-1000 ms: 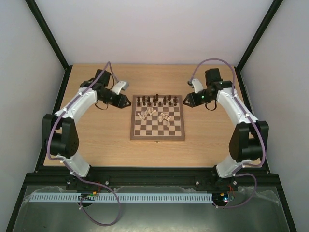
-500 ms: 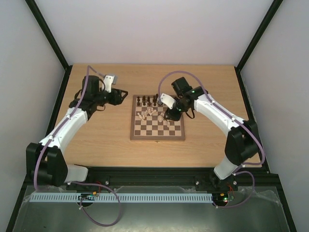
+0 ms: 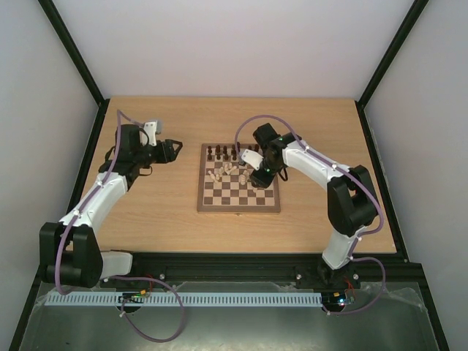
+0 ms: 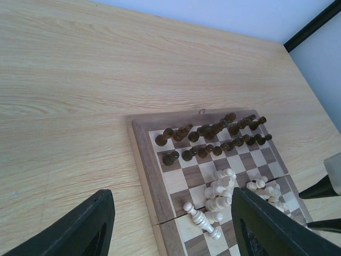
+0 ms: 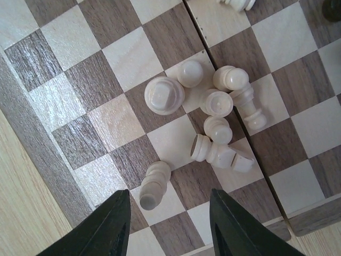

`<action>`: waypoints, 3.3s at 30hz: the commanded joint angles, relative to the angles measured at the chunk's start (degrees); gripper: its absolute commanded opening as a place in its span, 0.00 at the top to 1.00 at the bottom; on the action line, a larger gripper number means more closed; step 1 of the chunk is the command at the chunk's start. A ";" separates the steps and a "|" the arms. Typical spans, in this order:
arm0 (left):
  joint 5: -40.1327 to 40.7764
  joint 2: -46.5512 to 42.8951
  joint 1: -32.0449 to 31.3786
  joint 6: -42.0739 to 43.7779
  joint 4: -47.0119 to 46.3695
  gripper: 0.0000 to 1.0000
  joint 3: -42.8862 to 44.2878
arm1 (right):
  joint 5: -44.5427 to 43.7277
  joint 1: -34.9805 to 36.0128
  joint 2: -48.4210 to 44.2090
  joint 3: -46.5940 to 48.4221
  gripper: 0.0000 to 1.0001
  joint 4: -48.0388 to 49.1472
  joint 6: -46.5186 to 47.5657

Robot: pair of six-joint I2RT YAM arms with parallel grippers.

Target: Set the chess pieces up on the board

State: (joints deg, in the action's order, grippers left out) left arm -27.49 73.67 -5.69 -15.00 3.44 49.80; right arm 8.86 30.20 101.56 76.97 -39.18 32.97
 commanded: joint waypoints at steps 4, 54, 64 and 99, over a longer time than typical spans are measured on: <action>-1.01 -0.58 0.24 -1.60 -2.74 0.36 -1.34 | 1.02 0.20 2.11 0.29 0.58 -4.62 -1.05; -1.53 0.31 0.42 -3.28 -4.94 0.36 -3.66 | -1.23 -1.53 -12.67 -14.65 0.95 -6.44 -4.42; -1.48 0.95 0.42 -3.10 -4.48 0.36 -2.87 | -2.58 -1.63 -11.29 -16.24 0.95 -2.97 -5.39; -1.03 -0.36 0.63 -0.61 -2.38 0.35 -3.53 | -0.68 -1.93 -9.68 -6.47 0.55 -5.65 -6.69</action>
State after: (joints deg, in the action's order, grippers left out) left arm -28.29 74.11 -5.54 -17.93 -0.36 45.34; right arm 6.11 28.71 91.55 63.99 -40.07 26.59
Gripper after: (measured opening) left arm 0.646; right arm 0.441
